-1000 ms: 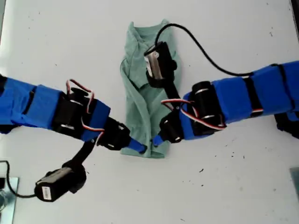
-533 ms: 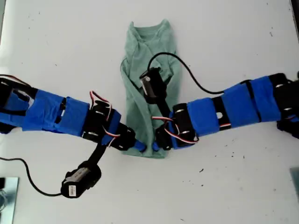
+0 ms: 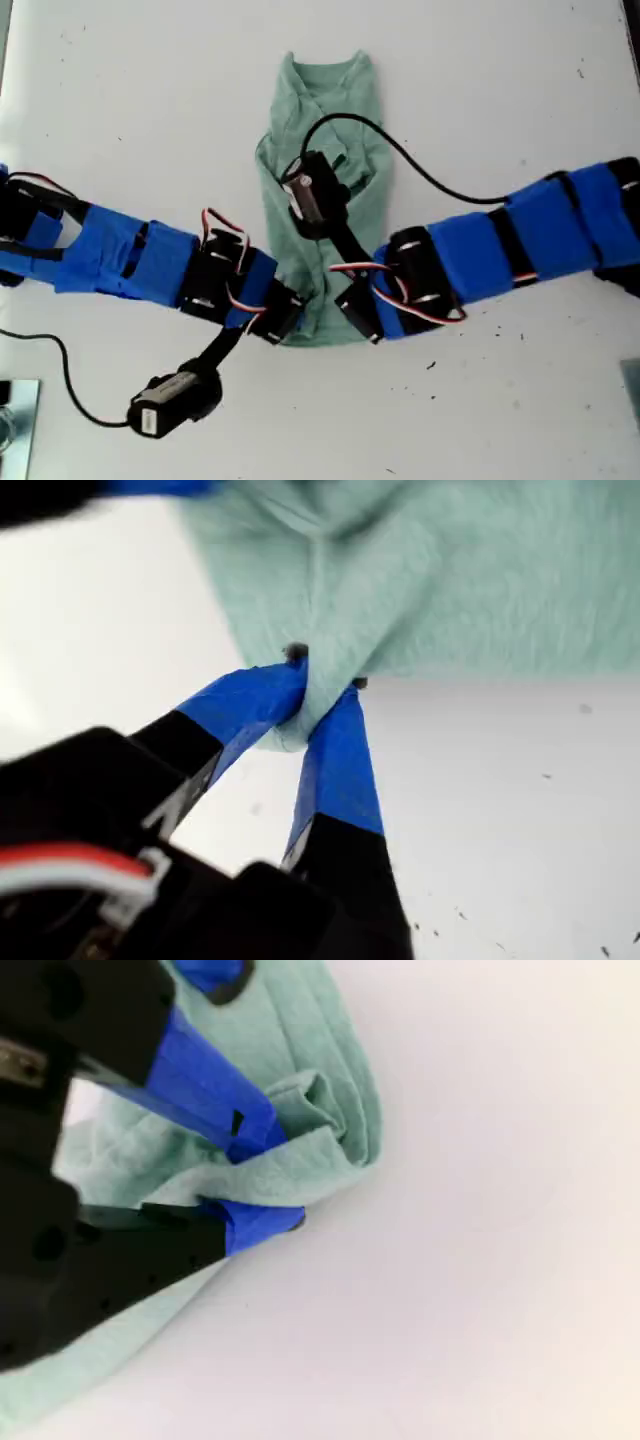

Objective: Fold t shirt

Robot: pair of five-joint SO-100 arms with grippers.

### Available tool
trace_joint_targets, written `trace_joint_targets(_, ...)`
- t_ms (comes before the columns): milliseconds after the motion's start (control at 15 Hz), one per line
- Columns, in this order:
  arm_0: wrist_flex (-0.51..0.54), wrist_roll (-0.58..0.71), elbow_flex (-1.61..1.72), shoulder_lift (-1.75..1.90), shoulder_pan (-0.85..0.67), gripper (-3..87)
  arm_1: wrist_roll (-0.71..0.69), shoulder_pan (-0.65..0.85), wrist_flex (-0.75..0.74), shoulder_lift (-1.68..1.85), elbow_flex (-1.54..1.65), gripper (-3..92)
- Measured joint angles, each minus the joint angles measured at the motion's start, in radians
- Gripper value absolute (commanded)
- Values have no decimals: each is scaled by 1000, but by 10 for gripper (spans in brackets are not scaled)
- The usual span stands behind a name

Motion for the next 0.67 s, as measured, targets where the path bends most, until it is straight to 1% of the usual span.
trace_joint_targets(133, -18, 32, -20, 66, 57, -2, -29, -49, -8, 130, 35, -4)
trace_joint_targets(200, -29, 43, -20, 91, 67, -2, -29, -51, -9, 140, 57, -4)
trace_joint_targets(333, -26, 74, -18, 146, 44, -2, -29, 0, -11, 153, 112, -4)
trace_joint_targets(467, -15, 118, 8, 227, -49, -1, -51, 127, -12, 170, 147, -4)
trace_joint_targets(667, 41, 219, 9, 258, -298, -1, -138, 376, -46, 206, 199, -4)
